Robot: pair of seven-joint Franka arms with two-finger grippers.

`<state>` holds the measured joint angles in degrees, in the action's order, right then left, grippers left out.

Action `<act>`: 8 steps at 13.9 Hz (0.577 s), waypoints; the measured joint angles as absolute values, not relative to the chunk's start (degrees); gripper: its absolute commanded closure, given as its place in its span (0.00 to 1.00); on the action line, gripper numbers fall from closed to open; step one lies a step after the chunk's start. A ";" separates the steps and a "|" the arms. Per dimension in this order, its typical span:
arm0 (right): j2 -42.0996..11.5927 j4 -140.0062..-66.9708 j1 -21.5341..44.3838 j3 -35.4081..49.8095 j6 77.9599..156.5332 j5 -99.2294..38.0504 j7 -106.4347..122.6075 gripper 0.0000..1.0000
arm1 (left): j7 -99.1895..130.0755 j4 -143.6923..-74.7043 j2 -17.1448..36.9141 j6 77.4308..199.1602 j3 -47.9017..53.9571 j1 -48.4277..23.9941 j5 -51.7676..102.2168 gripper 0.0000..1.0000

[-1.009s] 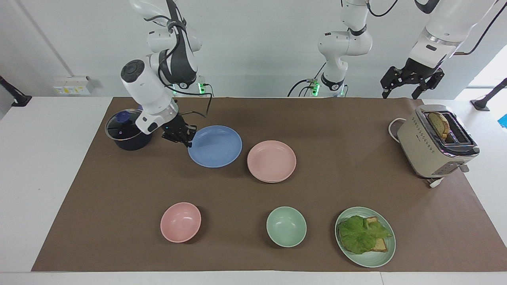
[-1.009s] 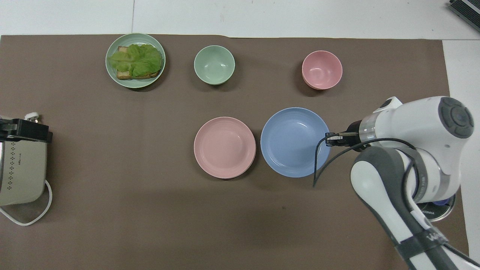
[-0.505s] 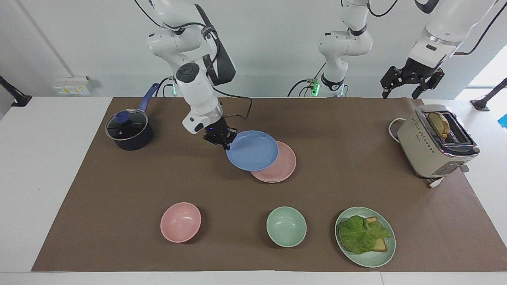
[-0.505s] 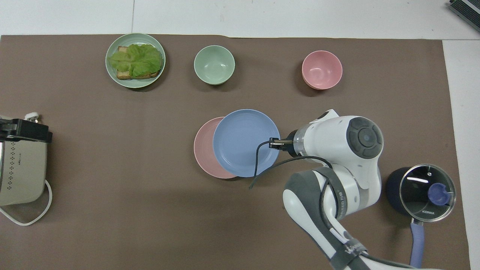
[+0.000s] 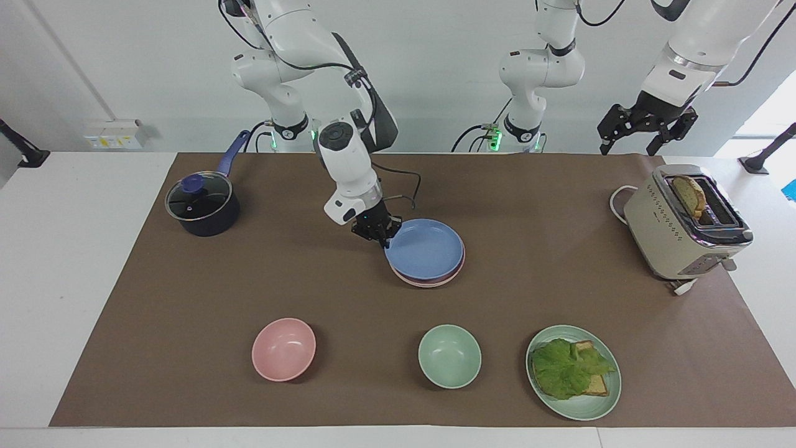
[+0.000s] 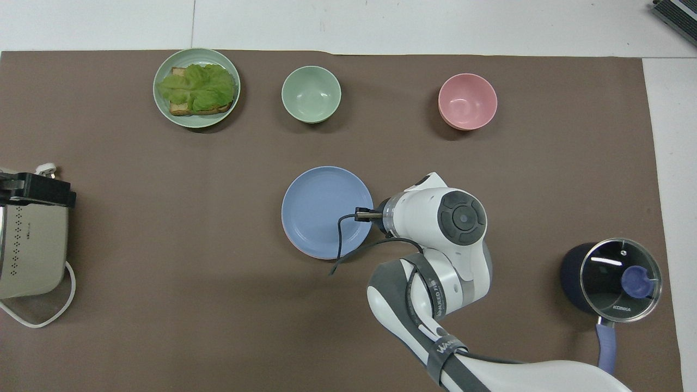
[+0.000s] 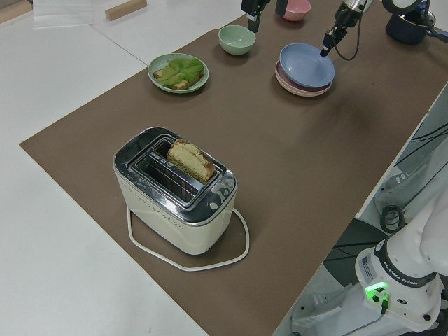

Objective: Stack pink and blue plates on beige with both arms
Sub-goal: 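Carry the blue plate with the right gripper onto the pink plate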

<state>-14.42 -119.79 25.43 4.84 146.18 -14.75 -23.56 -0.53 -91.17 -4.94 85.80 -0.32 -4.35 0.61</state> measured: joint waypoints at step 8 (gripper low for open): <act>-15.75 -119.26 25.88 4.71 147.29 -14.76 -24.20 0.99 | -0.53 -91.17 -4.94 85.79 -0.32 -4.35 0.61 0.00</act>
<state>-15.75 -119.26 25.88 4.71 147.29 -14.76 -24.20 -0.53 -91.17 -4.94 85.79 -0.32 -4.35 0.61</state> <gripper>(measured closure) 0.956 0.000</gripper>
